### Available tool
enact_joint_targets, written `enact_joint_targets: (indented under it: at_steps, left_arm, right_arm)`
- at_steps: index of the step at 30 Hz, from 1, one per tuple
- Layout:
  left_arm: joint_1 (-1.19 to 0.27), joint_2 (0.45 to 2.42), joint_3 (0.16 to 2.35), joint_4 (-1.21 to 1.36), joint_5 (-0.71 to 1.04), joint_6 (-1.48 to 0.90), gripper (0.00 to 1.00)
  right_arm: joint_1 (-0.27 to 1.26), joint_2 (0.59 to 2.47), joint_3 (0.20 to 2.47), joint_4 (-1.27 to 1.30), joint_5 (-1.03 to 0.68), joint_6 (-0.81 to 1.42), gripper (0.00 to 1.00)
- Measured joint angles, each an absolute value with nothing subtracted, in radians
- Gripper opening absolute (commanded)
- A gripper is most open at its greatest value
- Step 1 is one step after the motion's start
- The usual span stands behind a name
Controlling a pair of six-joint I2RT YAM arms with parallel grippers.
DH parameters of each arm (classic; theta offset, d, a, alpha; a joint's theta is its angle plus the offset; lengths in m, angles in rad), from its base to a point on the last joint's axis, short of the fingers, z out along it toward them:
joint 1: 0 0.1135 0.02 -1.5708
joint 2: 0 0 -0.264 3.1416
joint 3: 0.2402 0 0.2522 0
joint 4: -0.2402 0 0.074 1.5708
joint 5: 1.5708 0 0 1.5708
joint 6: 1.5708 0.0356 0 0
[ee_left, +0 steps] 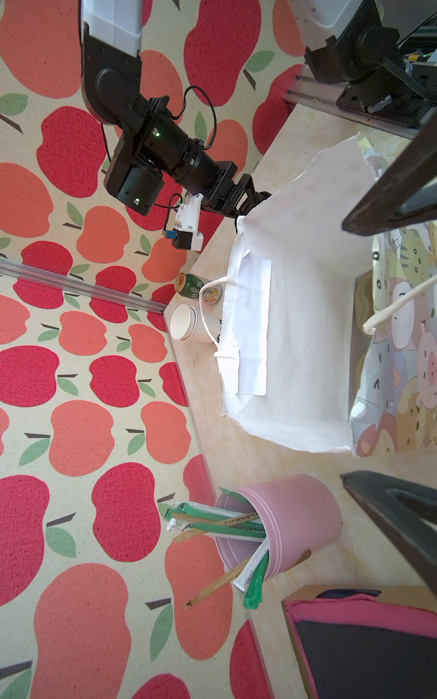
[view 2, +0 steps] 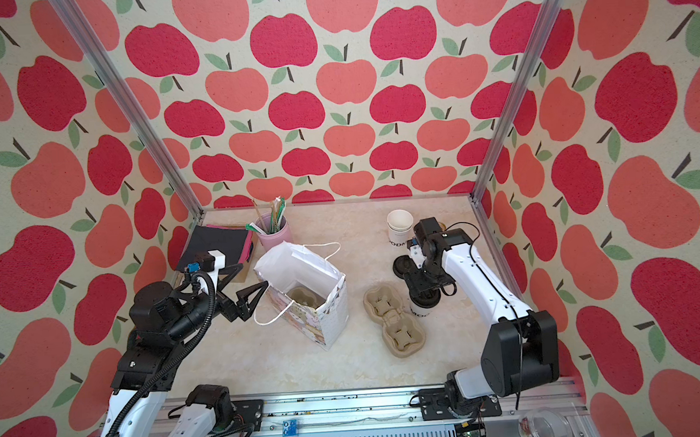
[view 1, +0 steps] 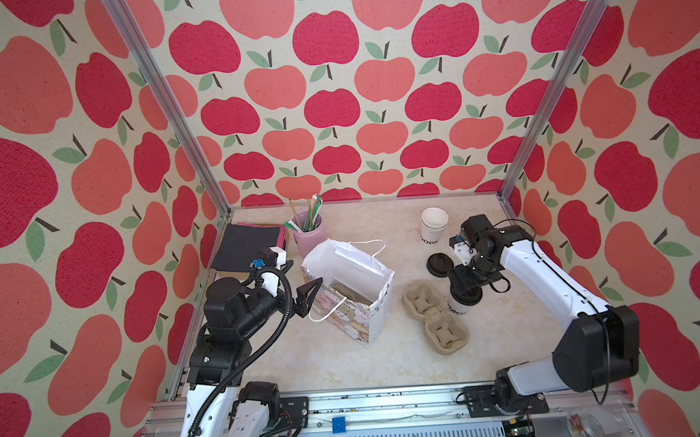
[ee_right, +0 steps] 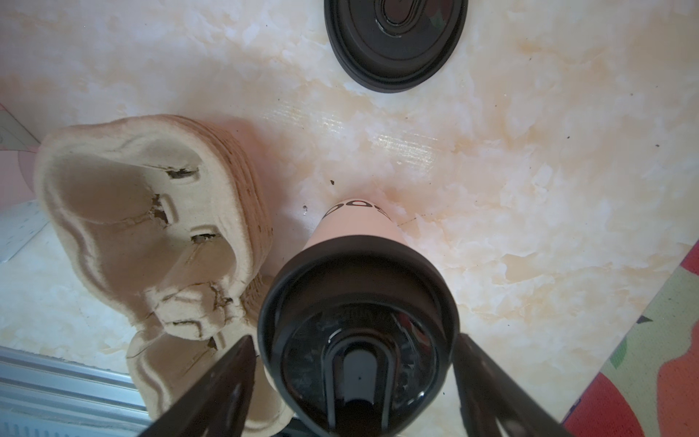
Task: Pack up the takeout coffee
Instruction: 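Lower the right gripper onto the coffee cup lid and close on it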
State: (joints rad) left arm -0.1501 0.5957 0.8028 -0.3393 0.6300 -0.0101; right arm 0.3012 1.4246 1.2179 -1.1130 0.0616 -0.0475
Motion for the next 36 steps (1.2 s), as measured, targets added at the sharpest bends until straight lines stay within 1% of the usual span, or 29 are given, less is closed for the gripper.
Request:
enact_joint_targets:
  at_steps: [10,21,24,31,36]
  left_arm:
    - [-0.146,0.596,0.803,-0.339,0.63,-0.01,0.99]
    - [-0.146,0.596,0.803,-0.339,0.63,-0.01,0.99]
    - [-0.146,0.596,0.803,-0.339,0.63,-0.01,0.99]
    - [-0.146,0.596,0.803,-0.339,0.63,-0.01,0.99]
    - [-0.146,0.596,0.803,-0.339,0.63,-0.01,0.99]
  right_arm:
    - [0.306,1.399,1.193,-1.121,0.081,-0.039,0.82]
    - [0.306,1.414,1.188,-1.12,0.081,-0.032,0.72]
    - [0.306,1.414,1.187,-1.119,0.081,-0.03,0.73]
    - [0.308,1.427,1.186,-1.119,0.081,-0.025,0.78]
    - [0.311,1.441,1.183,-1.119,0.077,-0.022,0.78]
